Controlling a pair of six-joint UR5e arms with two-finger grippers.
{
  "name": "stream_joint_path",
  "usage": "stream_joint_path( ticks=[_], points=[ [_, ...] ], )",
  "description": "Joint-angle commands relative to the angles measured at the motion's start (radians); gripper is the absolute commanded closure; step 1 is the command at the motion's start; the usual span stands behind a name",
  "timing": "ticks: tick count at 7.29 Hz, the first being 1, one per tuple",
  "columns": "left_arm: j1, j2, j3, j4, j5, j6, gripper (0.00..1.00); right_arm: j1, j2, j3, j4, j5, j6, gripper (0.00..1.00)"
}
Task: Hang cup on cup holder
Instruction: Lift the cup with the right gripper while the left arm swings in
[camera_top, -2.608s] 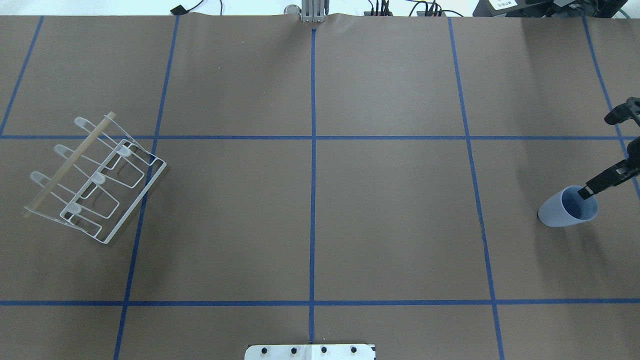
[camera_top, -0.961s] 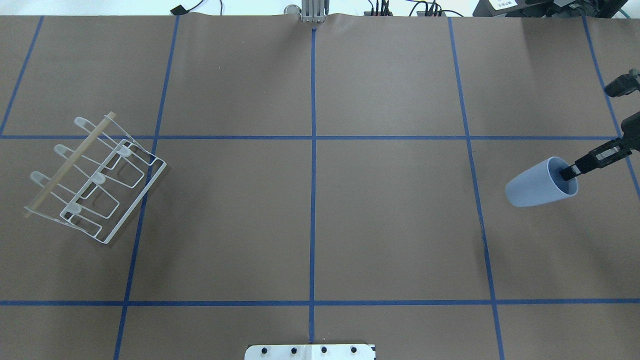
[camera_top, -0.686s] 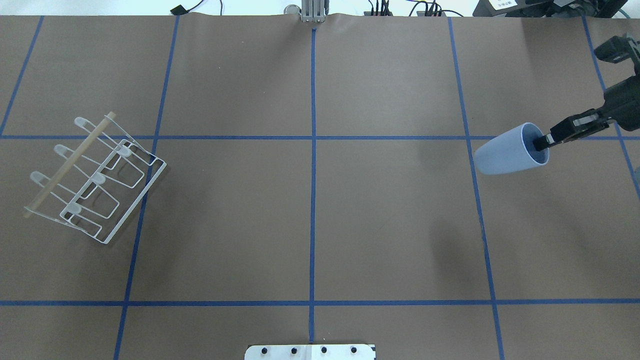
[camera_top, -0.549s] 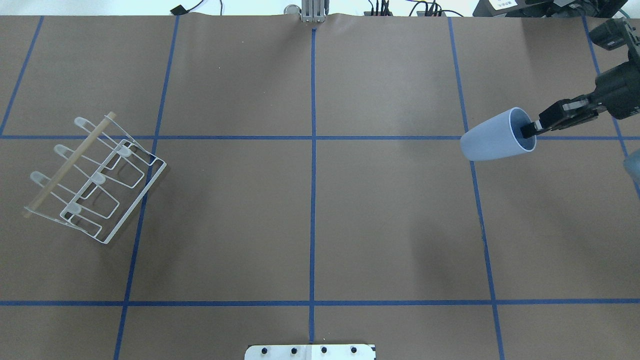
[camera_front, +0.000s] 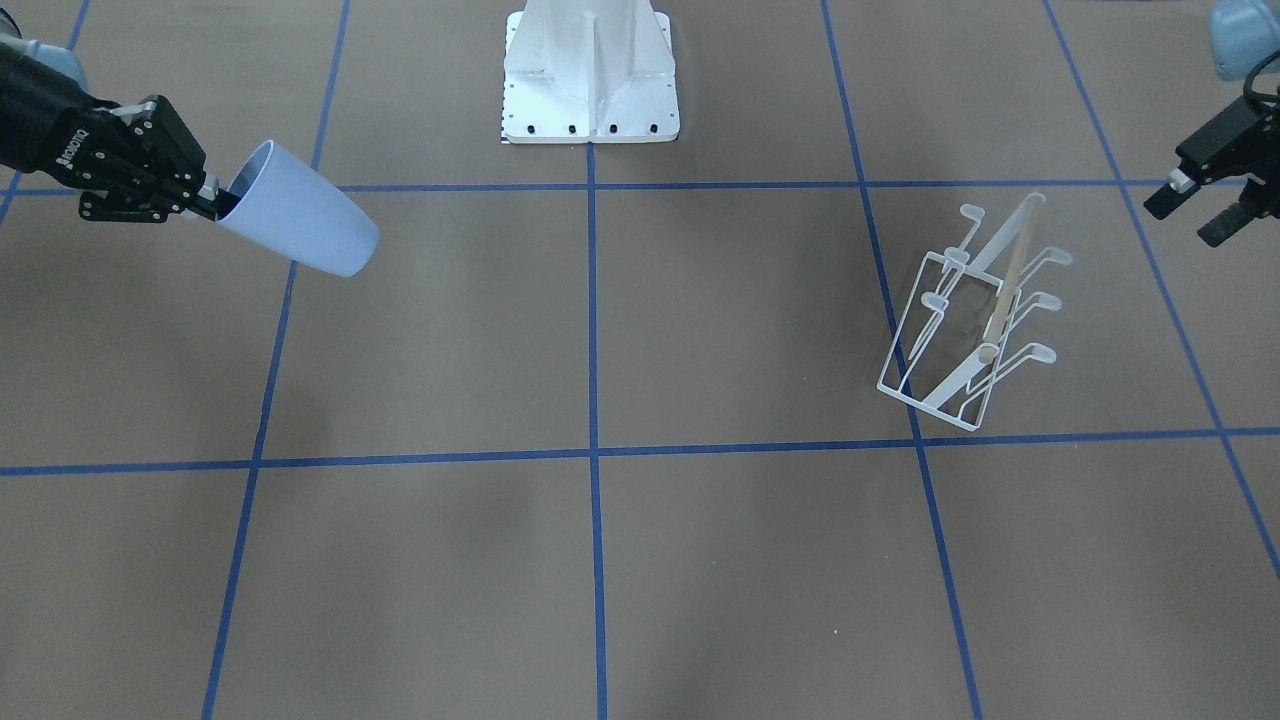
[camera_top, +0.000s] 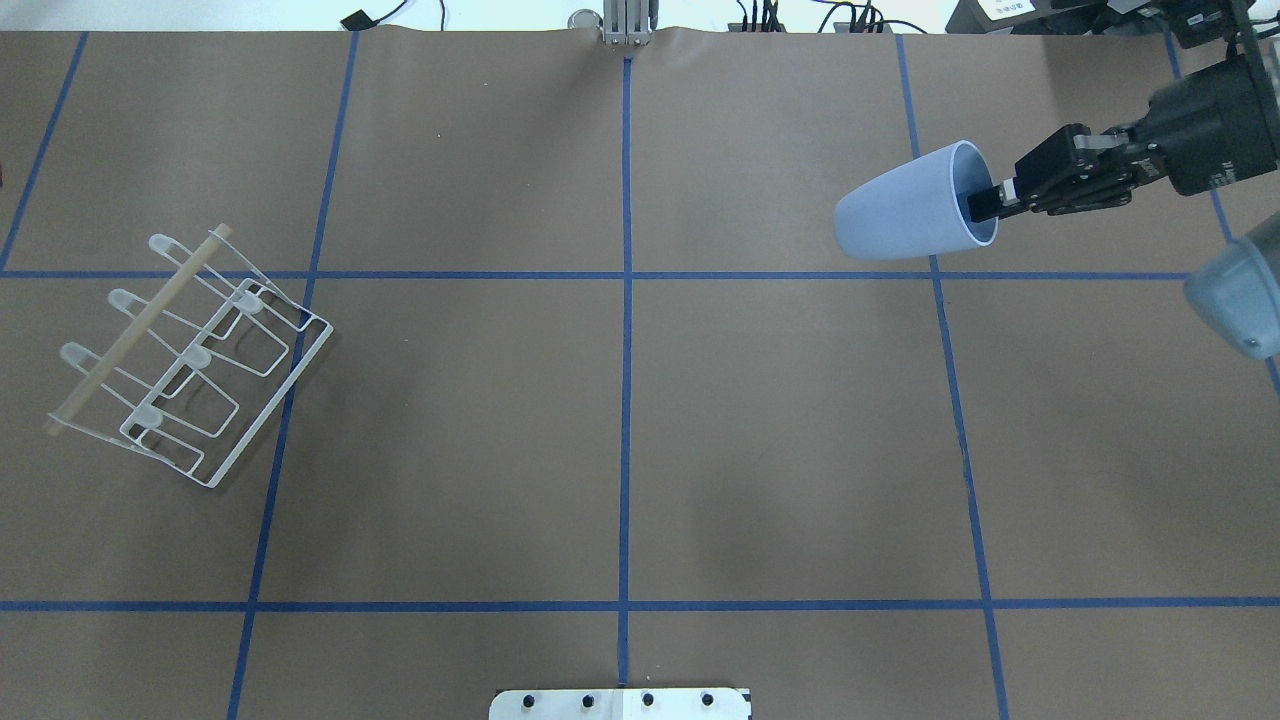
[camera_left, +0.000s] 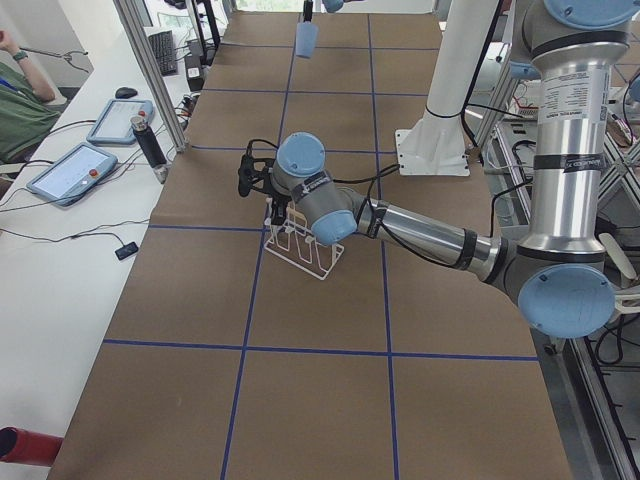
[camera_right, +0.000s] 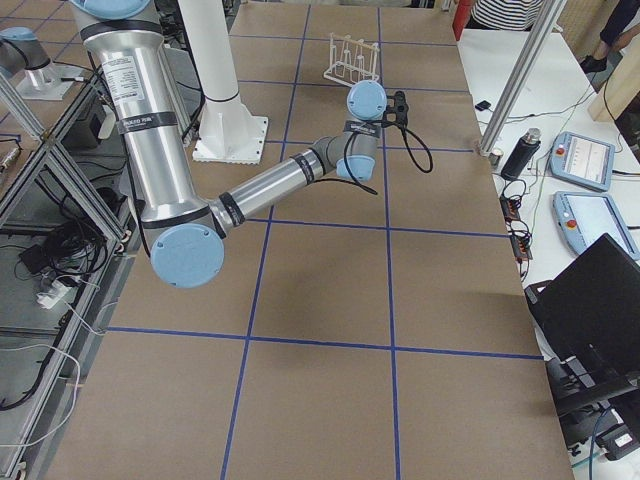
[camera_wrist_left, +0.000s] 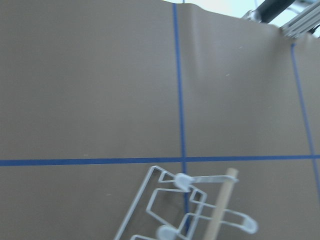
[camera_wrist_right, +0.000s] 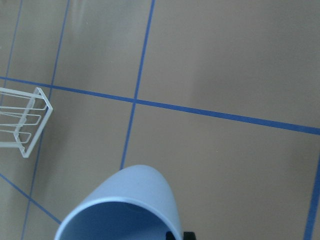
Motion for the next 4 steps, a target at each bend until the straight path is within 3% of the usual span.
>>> stream_joint_path(
  ticks=[1, 2, 4],
  points=[
    [0.069, -0.111, -0.002, -0.208, 0.009, -0.401, 0.02, -0.122, 0.001, -0.007, 0.356, -0.193, 0.353, 1.0],
    [0.108, -0.172, -0.006, -0.279, 0.048, -0.565, 0.02, -0.179, 0.0, -0.007, 0.46, -0.27, 0.438, 1.0],
    [0.289, -0.293, -0.009, -0.376, 0.214, -0.764, 0.02, -0.231, 0.001, 0.002, 0.536, -0.332, 0.458, 1.0]
  ],
)
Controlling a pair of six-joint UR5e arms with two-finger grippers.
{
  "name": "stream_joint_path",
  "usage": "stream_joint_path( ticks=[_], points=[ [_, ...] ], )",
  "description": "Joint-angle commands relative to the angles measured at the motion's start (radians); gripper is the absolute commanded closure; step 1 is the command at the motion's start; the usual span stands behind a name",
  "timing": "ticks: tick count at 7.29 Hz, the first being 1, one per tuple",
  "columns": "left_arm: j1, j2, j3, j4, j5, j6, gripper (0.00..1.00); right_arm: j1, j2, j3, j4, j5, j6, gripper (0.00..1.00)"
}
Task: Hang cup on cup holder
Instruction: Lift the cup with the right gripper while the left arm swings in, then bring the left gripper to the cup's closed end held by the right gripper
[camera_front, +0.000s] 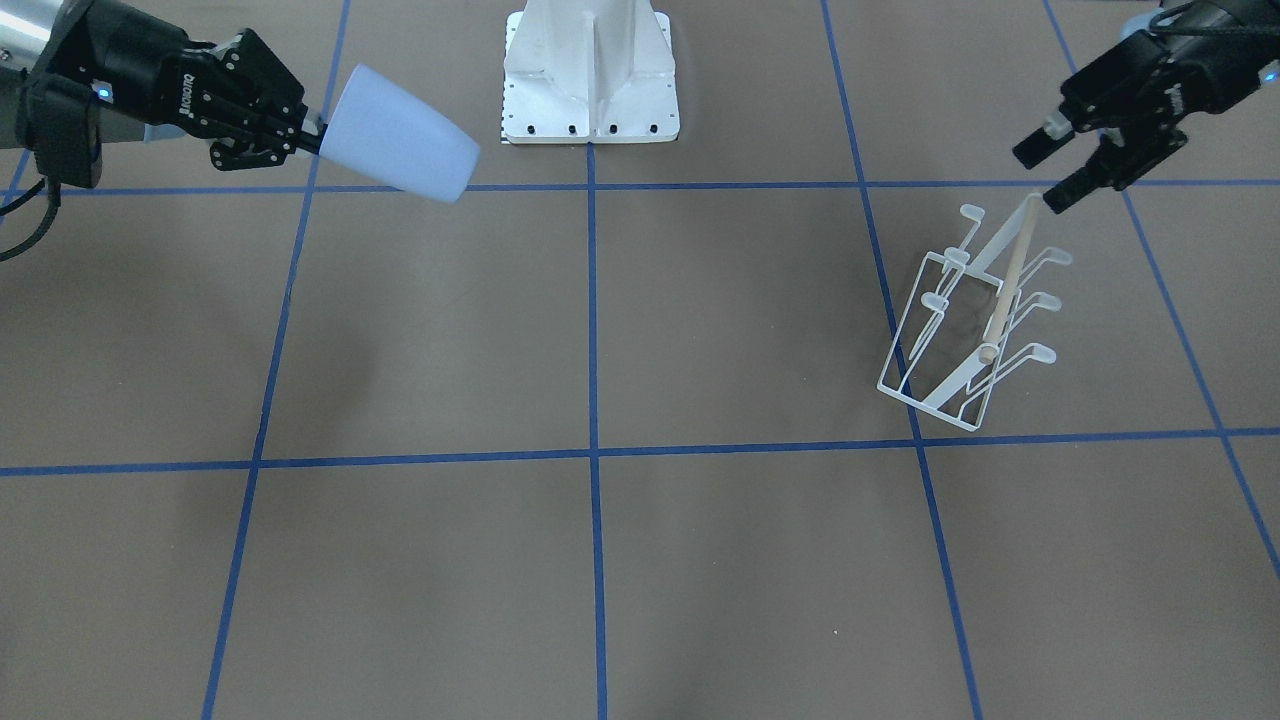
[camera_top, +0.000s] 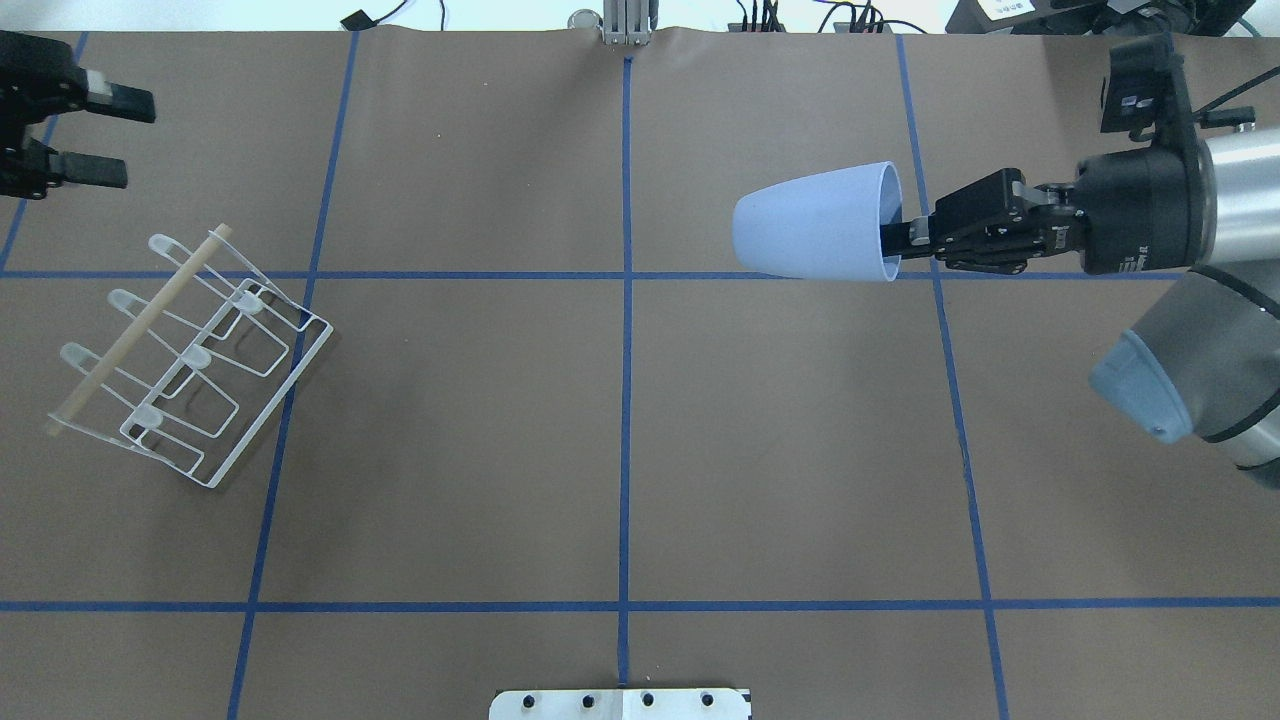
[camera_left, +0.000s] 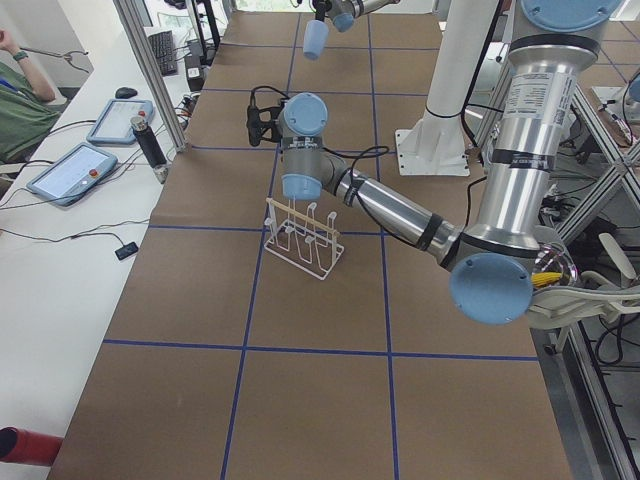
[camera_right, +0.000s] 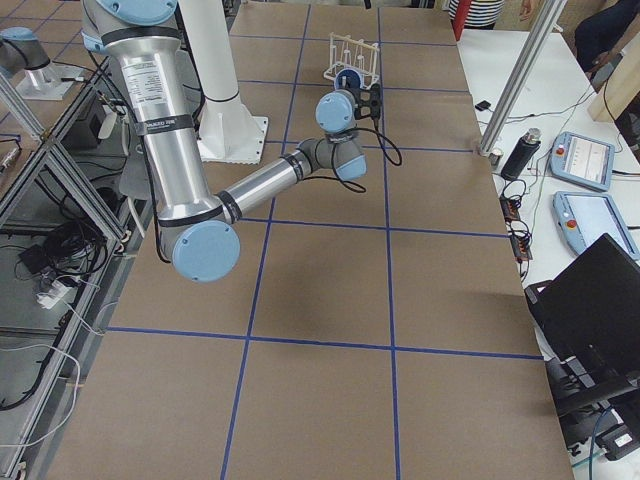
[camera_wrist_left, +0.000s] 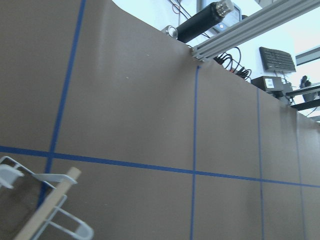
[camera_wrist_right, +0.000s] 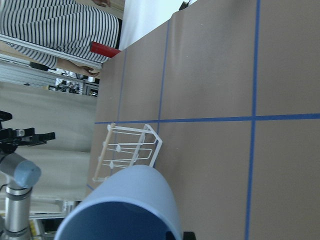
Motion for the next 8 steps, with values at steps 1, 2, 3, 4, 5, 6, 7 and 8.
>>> stream_joint_path(
  ticks=[1, 2, 3, 4, 5, 6, 7, 8],
  points=[
    [0.187, -0.139, -0.022, -0.069, 0.204, -0.261, 0.02, -0.069, 0.001, 0.005, 0.124, -0.093, 0.029, 1.0],
    [0.262, -0.166, -0.052, -0.069, 0.327, -0.333, 0.02, -0.106, 0.001, -0.002, 0.202, -0.17, 0.073, 1.0],
    [0.327, -0.167, -0.082, -0.074, 0.425, -0.351, 0.02, -0.14, -0.002, -0.01, 0.278, -0.23, 0.08, 1.0],
    [0.355, -0.169, -0.091, -0.077, 0.482, -0.387, 0.02, -0.178, -0.004, -0.009, 0.32, -0.296, 0.08, 1.0],
    [0.382, -0.198, -0.097, -0.076, 0.522, -0.423, 0.02, -0.217, -0.004, -0.009, 0.359, -0.36, 0.08, 1.0],
    [0.415, -0.224, -0.097, -0.071, 0.556, -0.47, 0.02, -0.247, -0.004, -0.009, 0.389, -0.396, 0.078, 1.0],
    [0.467, -0.252, -0.097, -0.071, 0.602, -0.489, 0.02, -0.276, -0.004, -0.007, 0.411, -0.43, 0.078, 1.0],
    [0.513, -0.255, -0.097, -0.071, 0.641, -0.491, 0.02, -0.309, -0.004, -0.01, 0.437, -0.456, 0.074, 1.0]
  ],
)
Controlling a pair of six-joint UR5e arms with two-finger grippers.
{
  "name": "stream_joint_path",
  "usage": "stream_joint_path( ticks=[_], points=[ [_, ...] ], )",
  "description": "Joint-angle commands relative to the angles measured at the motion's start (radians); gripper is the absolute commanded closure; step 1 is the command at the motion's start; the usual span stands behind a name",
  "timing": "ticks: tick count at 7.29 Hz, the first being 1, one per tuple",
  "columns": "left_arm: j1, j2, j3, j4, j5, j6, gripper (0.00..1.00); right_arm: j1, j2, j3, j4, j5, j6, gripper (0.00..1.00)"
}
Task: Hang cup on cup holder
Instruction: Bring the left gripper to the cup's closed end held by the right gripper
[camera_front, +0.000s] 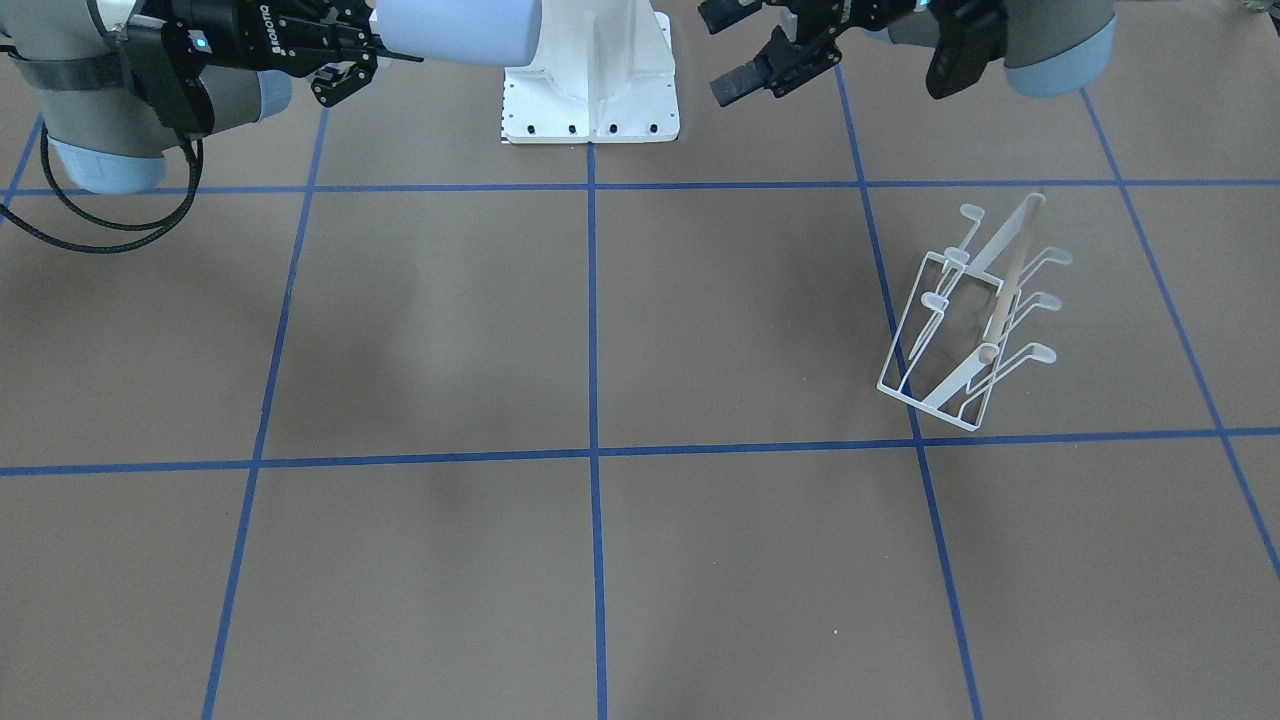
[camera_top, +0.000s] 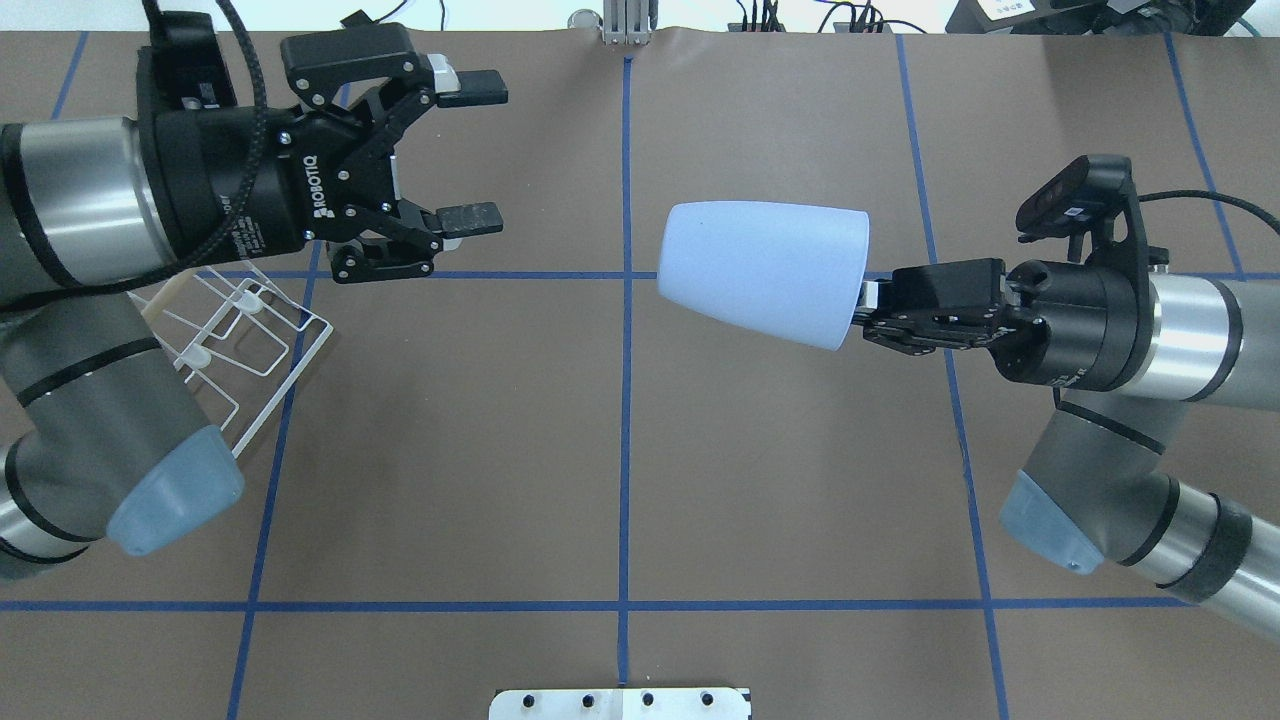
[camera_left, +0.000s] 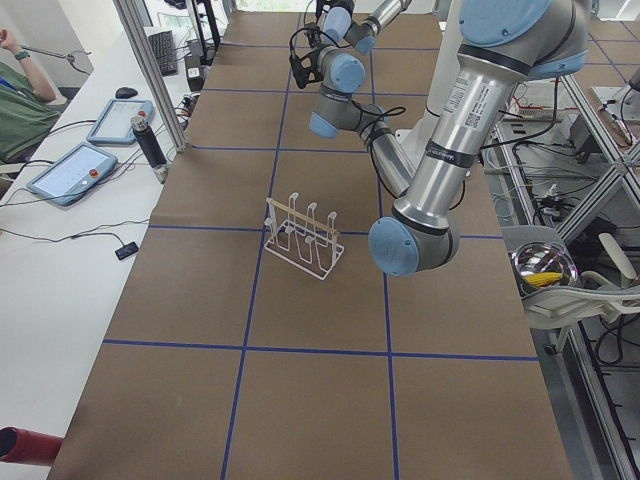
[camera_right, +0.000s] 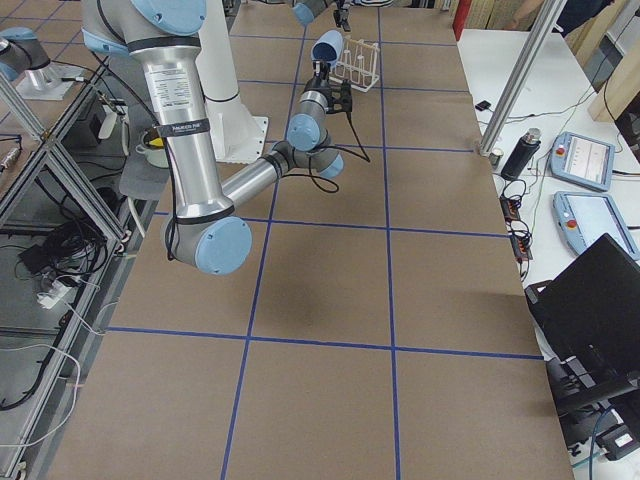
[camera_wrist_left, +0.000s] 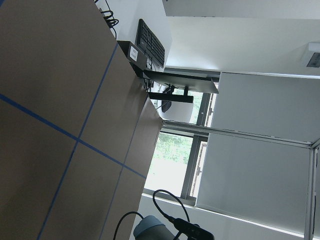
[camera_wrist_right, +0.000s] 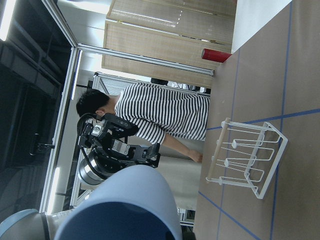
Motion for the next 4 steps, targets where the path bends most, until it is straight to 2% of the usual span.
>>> stream_joint_path(
  ticks=[1, 4],
  points=[
    [0.079, -0.024, -0.001, -0.001, 0.055, -0.017, 0.02, -0.053, 0.003, -0.003, 0.035, -0.043, -0.005, 1.0],
    [0.108, -0.03, -0.014, -0.004, 0.055, -0.026, 0.02, -0.082, 0.006, -0.008, 0.037, -0.04, -0.013, 1.0]
  ],
)
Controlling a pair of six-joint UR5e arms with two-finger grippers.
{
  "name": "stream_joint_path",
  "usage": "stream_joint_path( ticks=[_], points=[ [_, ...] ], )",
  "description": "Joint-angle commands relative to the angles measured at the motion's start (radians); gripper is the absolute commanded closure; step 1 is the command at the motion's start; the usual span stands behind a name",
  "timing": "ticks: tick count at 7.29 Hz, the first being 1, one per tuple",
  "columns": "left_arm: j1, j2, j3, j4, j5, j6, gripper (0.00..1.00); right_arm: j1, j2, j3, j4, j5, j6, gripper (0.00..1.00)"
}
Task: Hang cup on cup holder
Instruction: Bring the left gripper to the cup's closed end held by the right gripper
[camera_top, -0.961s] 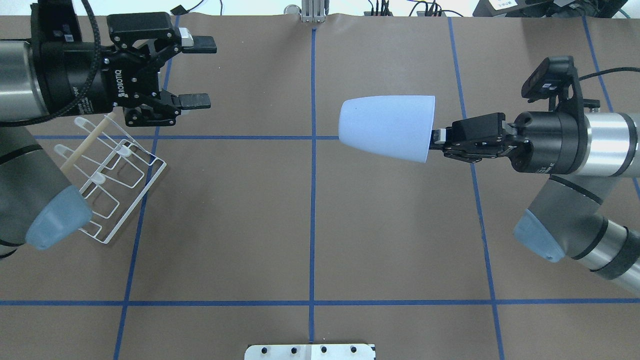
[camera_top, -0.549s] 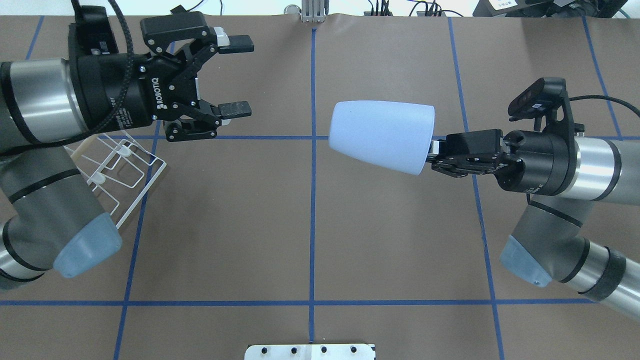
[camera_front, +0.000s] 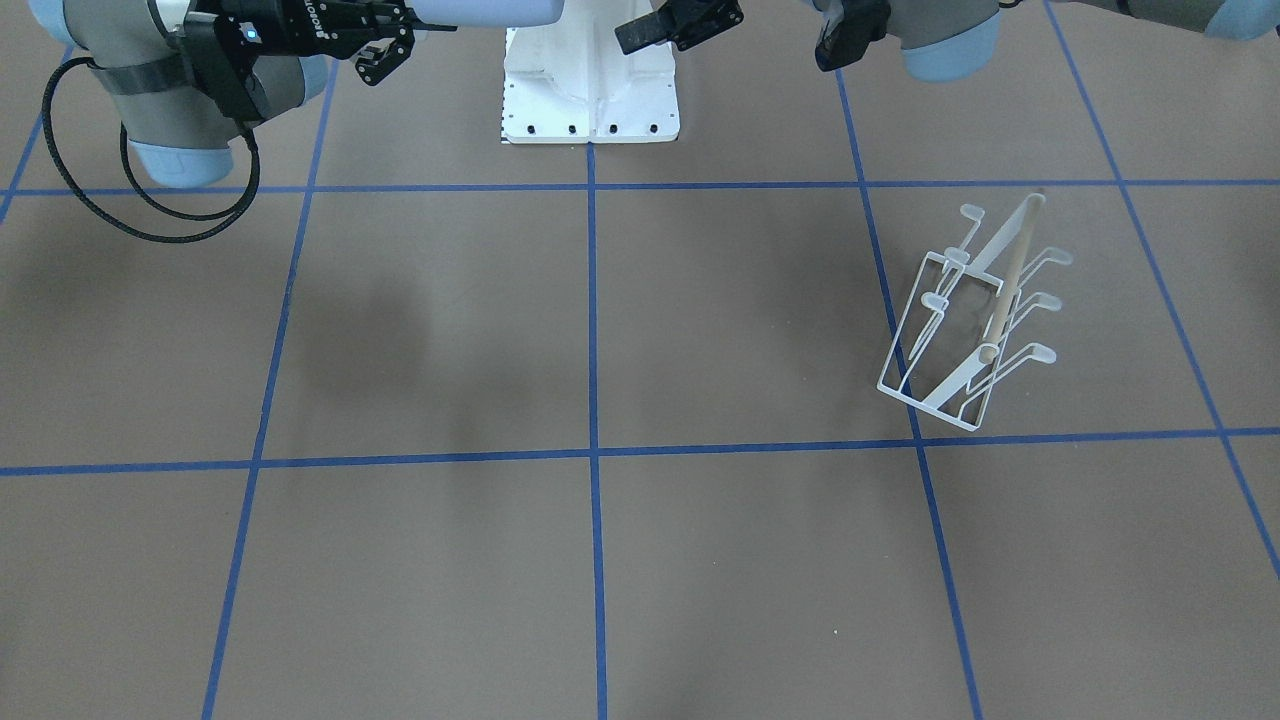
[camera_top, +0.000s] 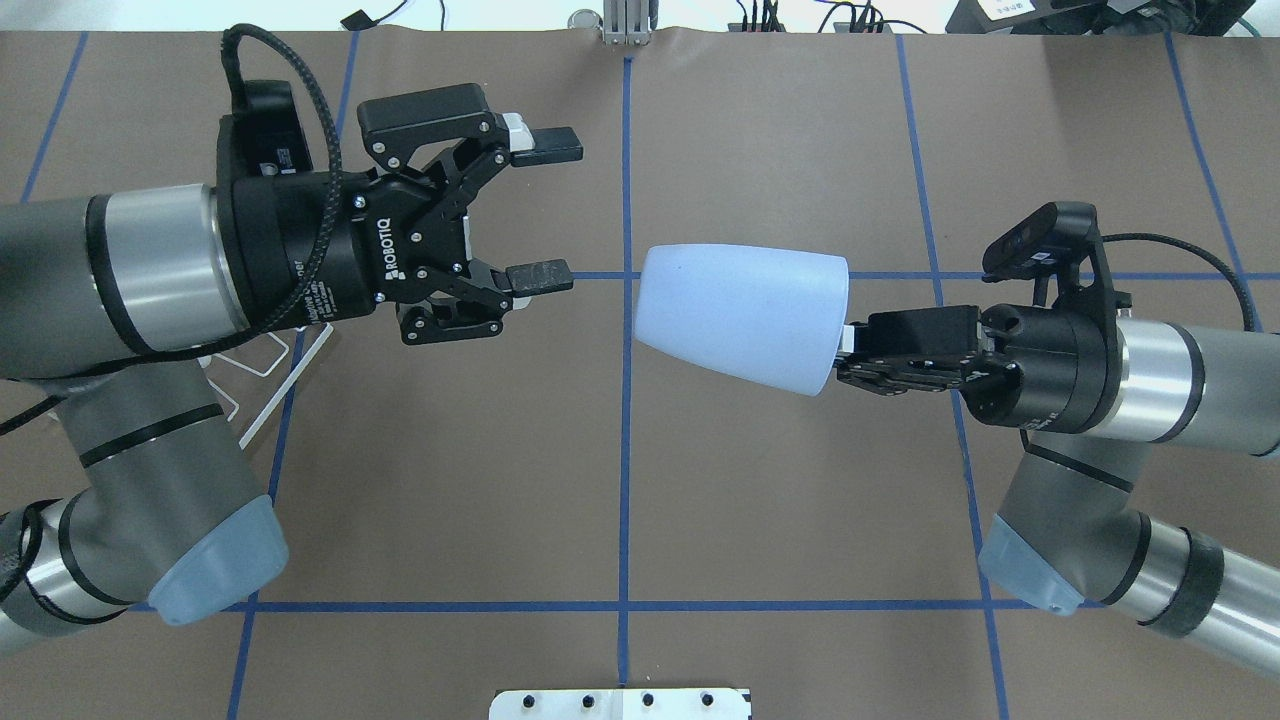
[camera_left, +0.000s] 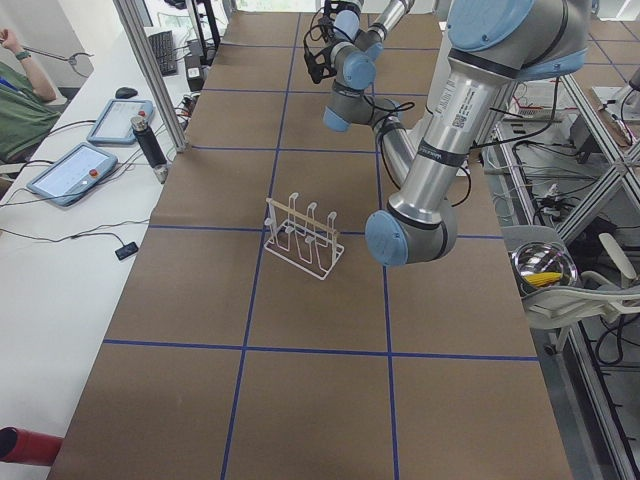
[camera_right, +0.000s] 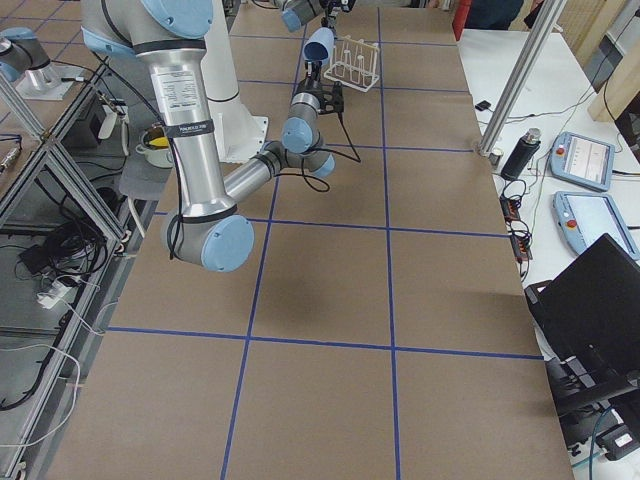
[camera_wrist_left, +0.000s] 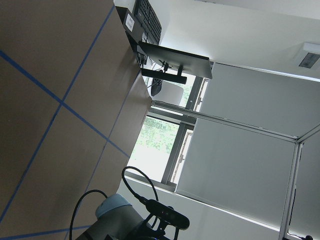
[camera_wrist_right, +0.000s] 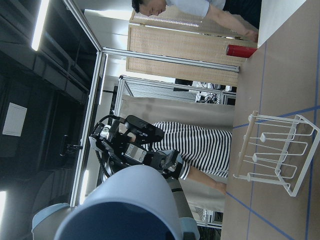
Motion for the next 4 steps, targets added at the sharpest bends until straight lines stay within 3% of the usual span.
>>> stream_joint_path(
  ticks=[1, 4],
  points=[
    [0.033, -0.007, -0.001, 0.001, 0.001, -0.002, 0.02, -0.016, 0.001, 0.001, 0.001, 0.002, -0.003, 1.0],
    [0.069, -0.016, -0.003, 0.002, -0.001, -0.002, 0.02, -0.017, 0.001, 0.0, 0.013, 0.004, -0.003, 1.0]
  ],
)
